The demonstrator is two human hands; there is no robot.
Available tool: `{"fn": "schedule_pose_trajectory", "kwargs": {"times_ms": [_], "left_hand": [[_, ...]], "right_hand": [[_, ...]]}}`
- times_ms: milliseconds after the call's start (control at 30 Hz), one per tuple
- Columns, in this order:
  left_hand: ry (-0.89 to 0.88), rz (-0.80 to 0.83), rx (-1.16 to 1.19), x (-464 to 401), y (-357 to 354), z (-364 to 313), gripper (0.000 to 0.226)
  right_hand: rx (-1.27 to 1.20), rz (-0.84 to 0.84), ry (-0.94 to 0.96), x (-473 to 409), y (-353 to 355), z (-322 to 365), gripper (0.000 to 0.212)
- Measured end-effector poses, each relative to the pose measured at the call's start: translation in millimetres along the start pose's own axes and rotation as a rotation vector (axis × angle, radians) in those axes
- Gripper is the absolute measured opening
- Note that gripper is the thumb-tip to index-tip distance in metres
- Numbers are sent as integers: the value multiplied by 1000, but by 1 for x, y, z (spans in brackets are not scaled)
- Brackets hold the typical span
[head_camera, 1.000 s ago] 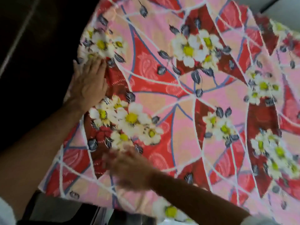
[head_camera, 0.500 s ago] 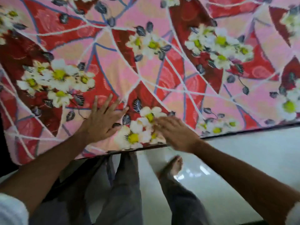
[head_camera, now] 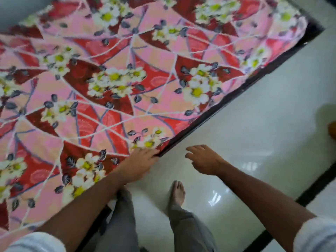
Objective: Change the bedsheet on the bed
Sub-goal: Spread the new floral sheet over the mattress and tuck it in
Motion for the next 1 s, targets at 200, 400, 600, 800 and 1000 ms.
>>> {"fn": "schedule_pose_trajectory", "kwargs": {"times_ms": [200, 400, 600, 800, 1000], "left_hand": [[512, 24, 733, -54, 24, 28, 16], [1535, -857, 2143, -80, -58, 6, 31], [1607, -2282, 2237, -130, -85, 21, 46], [1853, -2530, 1971, -134, -120, 39, 78], [2413, -1596, 1781, -146, -107, 12, 53]], "right_hand": [[-374, 20, -276, 24, 28, -95, 41], [-931, 158, -395, -39, -2, -115, 27], [-1395, 323, -468, -111, -5, -124, 19], [-1614, 609, -604, -148, -20, -146, 17], [-1252, 605, -511, -147, 14, -206, 9]]}}
Point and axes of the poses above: each hand's wrist, its own x-axis away from the middle knuckle, its own y-axis out of the back of the hand, z = x × y, the point moved 8 cm from there along -x, towards the middle knuckle, and after that the axes turned 12 degrees about -y, right-handed, at the moved point
